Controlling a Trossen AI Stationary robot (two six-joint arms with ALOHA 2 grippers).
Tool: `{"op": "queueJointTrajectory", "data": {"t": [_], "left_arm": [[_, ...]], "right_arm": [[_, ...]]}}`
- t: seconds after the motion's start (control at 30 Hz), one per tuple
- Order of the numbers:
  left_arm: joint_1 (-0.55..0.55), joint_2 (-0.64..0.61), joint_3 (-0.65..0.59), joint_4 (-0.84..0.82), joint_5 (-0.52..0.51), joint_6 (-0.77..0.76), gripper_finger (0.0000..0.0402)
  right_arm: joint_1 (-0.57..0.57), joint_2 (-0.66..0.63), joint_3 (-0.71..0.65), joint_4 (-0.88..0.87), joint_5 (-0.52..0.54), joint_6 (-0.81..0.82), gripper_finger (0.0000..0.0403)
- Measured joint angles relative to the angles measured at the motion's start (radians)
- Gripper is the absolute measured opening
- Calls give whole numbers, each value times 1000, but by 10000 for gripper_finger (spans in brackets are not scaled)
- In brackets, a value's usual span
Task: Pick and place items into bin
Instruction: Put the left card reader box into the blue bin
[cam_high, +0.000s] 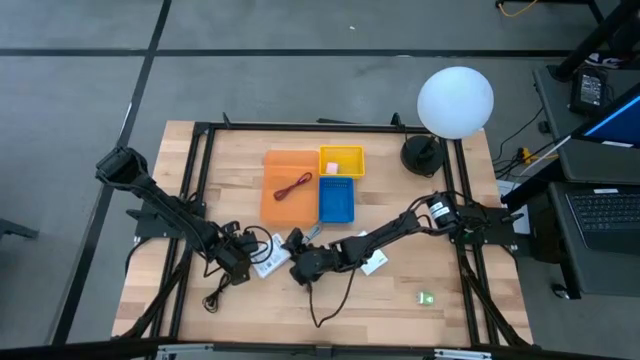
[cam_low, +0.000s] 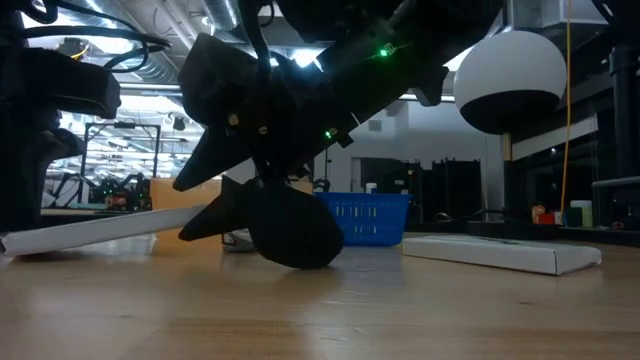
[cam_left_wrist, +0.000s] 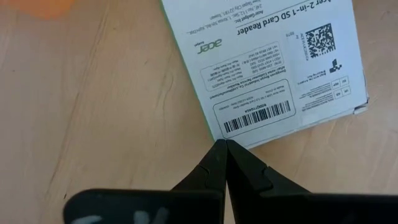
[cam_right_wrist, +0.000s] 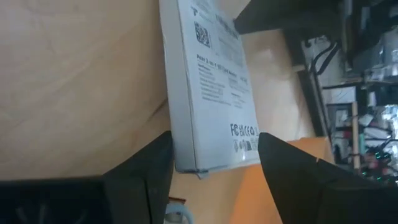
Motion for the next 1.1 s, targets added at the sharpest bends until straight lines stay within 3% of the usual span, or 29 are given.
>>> {"op": "queueJointTrajectory", "data": {"t": [0.47,0.97,1.1], "left_arm": [[0,0,0,0,1,23,2],[1,2,-2,83,24,106,2],[0,1,-2,81,21,106,2]], "right_arm": [[-1,6,48,-4,2,-60,199],[-2,7,49,4,8,-53,21],[0,7,50,4,8,-53,17]]}}
